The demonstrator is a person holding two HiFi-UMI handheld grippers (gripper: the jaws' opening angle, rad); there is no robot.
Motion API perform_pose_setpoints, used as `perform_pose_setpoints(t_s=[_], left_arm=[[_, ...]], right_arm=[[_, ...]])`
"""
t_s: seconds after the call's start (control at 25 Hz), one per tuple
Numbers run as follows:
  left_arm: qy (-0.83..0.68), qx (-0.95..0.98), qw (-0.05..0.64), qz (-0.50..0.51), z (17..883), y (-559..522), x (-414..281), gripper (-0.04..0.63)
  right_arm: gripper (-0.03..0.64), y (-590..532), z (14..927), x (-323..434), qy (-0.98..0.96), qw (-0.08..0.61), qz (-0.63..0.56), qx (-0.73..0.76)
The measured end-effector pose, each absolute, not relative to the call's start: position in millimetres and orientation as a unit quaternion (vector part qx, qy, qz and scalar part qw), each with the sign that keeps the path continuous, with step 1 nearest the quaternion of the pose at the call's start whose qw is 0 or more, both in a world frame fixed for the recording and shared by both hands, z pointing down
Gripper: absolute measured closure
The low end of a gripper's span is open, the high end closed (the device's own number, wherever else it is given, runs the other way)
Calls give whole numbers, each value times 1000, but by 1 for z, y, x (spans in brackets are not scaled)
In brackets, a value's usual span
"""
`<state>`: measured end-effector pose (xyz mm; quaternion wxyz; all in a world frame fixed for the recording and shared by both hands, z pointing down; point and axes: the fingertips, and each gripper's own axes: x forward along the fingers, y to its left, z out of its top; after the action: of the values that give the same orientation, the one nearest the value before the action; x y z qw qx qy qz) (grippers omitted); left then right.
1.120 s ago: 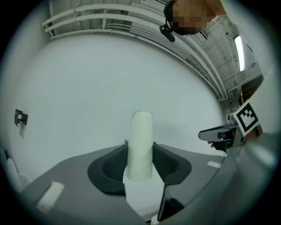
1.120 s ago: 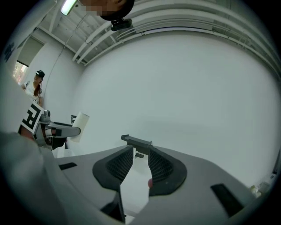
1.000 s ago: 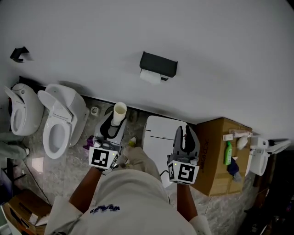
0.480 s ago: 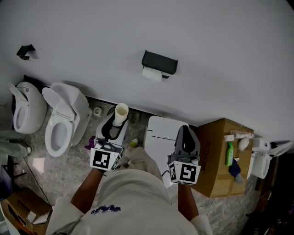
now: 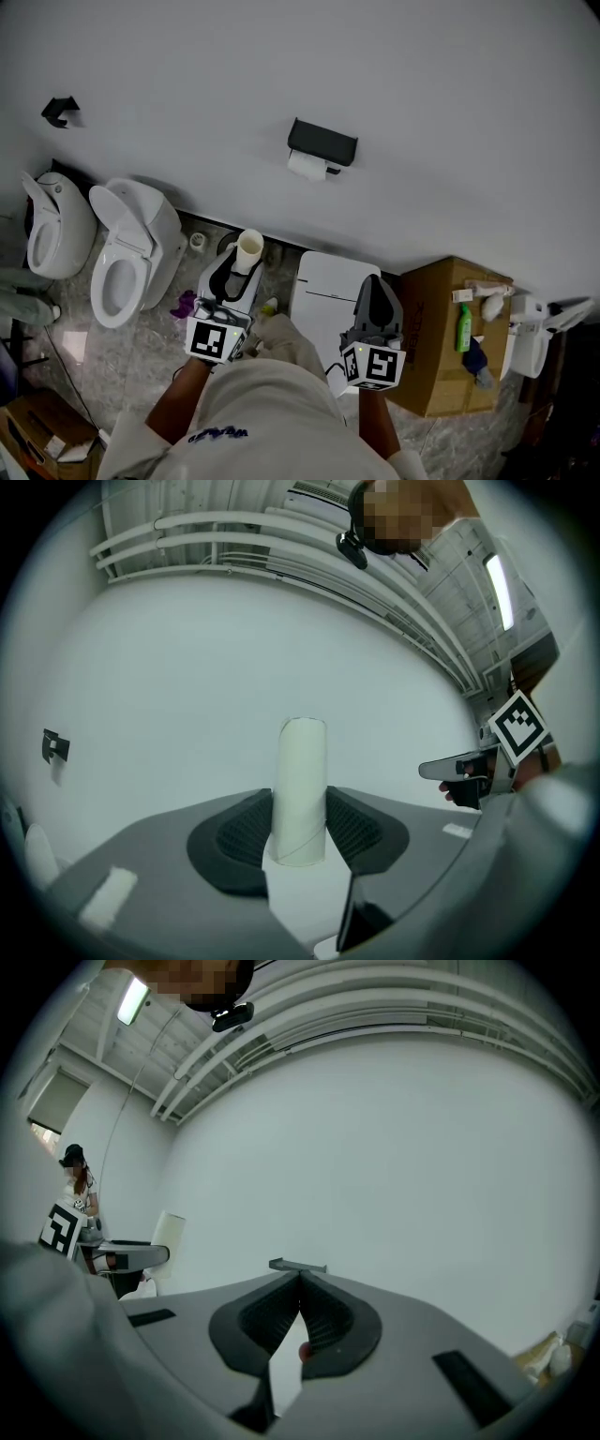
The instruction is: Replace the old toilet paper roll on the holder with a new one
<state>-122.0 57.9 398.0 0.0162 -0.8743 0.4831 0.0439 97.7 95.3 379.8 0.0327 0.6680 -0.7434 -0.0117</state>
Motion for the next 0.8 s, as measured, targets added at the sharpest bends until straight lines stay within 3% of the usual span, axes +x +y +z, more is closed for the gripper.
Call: perform_pose_setpoints(t_s=[0.8], left_arm=[[499, -866, 14, 32, 399, 87, -150, 411]], right_arm=[[614, 117, 391, 78, -762, 59, 0, 645]])
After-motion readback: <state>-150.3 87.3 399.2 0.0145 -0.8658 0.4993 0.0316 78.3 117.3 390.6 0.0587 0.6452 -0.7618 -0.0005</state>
